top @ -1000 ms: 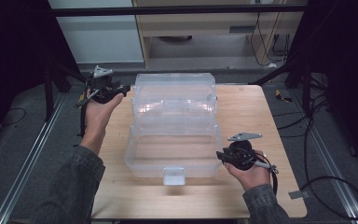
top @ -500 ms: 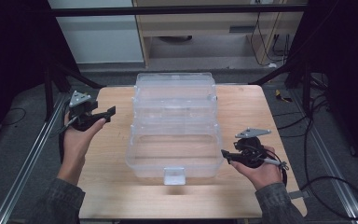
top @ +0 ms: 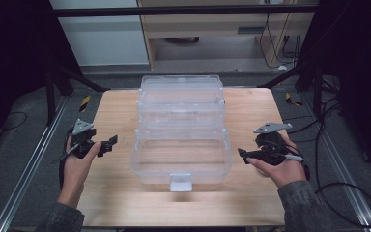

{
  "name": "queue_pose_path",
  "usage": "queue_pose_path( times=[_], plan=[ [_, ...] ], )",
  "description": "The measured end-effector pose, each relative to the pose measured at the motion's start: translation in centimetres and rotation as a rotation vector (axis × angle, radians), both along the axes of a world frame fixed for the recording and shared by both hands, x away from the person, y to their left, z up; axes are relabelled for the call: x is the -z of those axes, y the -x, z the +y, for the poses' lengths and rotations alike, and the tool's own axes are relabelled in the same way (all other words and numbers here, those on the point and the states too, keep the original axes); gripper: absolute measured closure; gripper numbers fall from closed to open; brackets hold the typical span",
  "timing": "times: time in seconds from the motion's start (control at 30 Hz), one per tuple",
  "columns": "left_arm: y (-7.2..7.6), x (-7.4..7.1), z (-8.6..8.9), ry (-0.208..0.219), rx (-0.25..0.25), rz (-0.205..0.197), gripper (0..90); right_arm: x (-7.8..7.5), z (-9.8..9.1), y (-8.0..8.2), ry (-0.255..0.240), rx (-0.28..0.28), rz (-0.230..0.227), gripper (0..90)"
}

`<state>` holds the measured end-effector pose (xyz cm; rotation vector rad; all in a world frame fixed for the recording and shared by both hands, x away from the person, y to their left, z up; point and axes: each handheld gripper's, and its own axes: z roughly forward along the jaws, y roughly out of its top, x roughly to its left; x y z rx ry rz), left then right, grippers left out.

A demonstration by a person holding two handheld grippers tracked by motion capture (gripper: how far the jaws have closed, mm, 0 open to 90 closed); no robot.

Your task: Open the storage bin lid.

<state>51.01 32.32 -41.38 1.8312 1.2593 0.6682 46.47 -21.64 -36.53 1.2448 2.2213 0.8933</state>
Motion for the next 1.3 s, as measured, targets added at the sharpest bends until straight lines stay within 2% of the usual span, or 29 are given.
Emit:
queue_pose_path(
  times=[0.17,0.27,0.53,0.73,0.9,1.07,1.2,1.3],
  plan=[
    [0.6,1.3,0.6,-0.007,-0.002,0.034,6.5,0.1,-1.3,-0.7,0.031,-0.016,0.022,10.6],
    [1.1,2.6,0.7,-0.032,0.001,0.063,5.7,0.4,-1.7,-1.0,0.05,-0.019,0.036,9.8],
    [1.5,4.9,0.9,-0.096,-0.001,0.13,5.7,1.5,-2.9,-2.1,0.109,-0.032,0.095,14.6],
    [1.5,6.0,0.9,-0.106,0.003,0.165,5.7,2.6,-3.4,-3.1,0.144,-0.052,0.15,19.0],
    [1.4,6.6,0.7,-0.098,0.018,0.184,5.7,3.6,-3.8,-3.8,0.168,-0.073,0.2,19.8],
    [1.2,7.3,0.4,-0.113,0.032,0.206,5.7,4.1,-4.0,-3.8,0.187,-0.083,0.233,18.9],
    [1.2,7.7,0.3,-0.097,0.028,0.215,5.7,4.7,-4.5,-3.9,0.208,-0.084,0.259,18.5],
    [1.1,7.7,0.2,-0.105,0.033,0.216,5.7,5.0,-4.8,-3.9,0.213,-0.08,0.275,18.2]
  ],
)
